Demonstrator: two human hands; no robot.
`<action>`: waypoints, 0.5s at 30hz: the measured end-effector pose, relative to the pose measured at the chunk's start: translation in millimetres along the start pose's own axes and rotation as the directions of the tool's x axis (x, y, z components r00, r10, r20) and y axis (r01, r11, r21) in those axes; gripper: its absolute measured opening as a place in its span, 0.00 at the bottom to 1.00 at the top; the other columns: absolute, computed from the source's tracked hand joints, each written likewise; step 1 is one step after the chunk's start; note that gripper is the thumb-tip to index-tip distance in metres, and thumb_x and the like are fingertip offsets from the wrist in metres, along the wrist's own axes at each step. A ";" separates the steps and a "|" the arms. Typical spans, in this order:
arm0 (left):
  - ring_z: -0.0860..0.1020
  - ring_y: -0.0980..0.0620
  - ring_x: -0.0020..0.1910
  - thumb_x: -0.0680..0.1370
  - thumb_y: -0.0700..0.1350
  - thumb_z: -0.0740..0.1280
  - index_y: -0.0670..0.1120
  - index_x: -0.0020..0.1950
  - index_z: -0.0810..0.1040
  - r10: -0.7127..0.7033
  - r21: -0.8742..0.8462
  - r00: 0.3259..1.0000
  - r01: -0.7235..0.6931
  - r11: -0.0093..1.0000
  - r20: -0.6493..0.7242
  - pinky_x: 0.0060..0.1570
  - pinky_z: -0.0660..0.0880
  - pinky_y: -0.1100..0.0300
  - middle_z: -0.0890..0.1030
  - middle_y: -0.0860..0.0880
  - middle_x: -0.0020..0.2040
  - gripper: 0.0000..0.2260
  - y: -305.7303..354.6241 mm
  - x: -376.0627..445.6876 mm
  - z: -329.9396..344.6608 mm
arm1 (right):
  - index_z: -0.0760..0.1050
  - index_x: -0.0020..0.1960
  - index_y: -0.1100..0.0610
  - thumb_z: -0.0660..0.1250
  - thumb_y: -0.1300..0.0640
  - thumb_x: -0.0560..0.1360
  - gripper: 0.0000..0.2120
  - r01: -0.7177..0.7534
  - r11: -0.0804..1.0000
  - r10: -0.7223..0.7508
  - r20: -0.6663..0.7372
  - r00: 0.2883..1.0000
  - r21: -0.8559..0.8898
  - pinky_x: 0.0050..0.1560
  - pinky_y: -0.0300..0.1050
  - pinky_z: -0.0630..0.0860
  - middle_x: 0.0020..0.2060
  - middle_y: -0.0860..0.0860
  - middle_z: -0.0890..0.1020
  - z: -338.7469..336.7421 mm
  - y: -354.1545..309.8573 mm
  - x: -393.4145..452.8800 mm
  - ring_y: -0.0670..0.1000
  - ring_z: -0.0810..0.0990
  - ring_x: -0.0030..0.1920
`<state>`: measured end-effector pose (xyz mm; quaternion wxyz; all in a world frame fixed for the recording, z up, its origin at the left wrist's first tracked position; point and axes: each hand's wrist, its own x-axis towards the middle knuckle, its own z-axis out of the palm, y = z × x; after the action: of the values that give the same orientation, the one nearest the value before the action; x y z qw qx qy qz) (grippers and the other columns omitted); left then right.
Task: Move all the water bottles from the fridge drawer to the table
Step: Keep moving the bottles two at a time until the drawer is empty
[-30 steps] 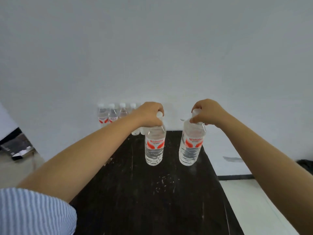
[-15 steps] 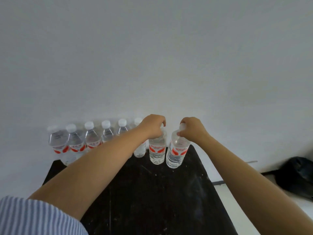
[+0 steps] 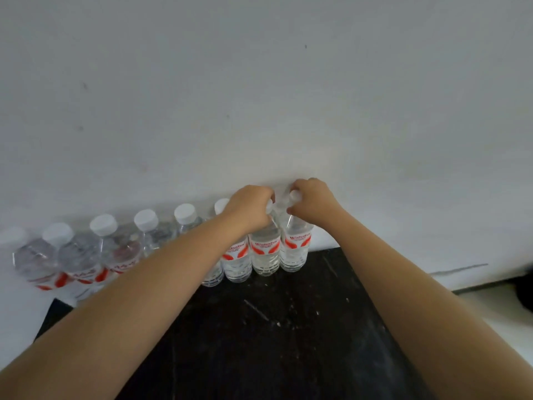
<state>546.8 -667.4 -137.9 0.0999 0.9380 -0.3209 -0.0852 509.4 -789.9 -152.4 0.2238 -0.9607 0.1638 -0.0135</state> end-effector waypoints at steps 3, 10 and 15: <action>0.74 0.43 0.63 0.76 0.38 0.64 0.43 0.66 0.73 -0.009 0.012 1.000 0.009 1.000 -0.017 0.57 0.71 0.54 0.77 0.42 0.63 0.18 -3.3 2.9 5.6 | 0.72 0.62 0.61 0.68 0.61 0.72 0.19 0.001 1.000 -0.001 -0.023 1.000 -0.002 0.50 0.42 0.70 0.59 0.60 0.75 5.3 1.8 3.1 0.59 0.75 0.58; 0.71 0.44 0.62 0.78 0.40 0.62 0.40 0.65 0.69 -0.013 0.166 0.998 0.024 0.986 -0.064 0.58 0.72 0.53 0.72 0.42 0.62 0.16 14.3 -23.1 -5.2 | 0.58 0.72 0.62 0.64 0.56 0.77 0.28 -0.087 0.982 0.088 -0.001 0.996 0.168 0.61 0.46 0.71 0.66 0.60 0.69 -1.7 5.9 -38.5 0.58 0.73 0.64; 0.71 0.45 0.60 0.78 0.37 0.58 0.39 0.60 0.73 0.045 0.277 0.996 -0.022 0.961 -0.077 0.54 0.72 0.55 0.74 0.42 0.59 0.12 54.6 -79.1 -37.9 | 0.66 0.70 0.60 0.59 0.57 0.79 0.21 -0.153 0.986 0.159 -0.080 0.984 0.070 0.64 0.46 0.71 0.68 0.57 0.69 -32.9 25.2 -119.2 0.56 0.73 0.65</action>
<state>461.7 -655.7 -80.5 -0.0172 0.9399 -0.3411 0.0010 385.6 -787.0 -128.1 0.2472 -0.9359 0.2475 -0.0422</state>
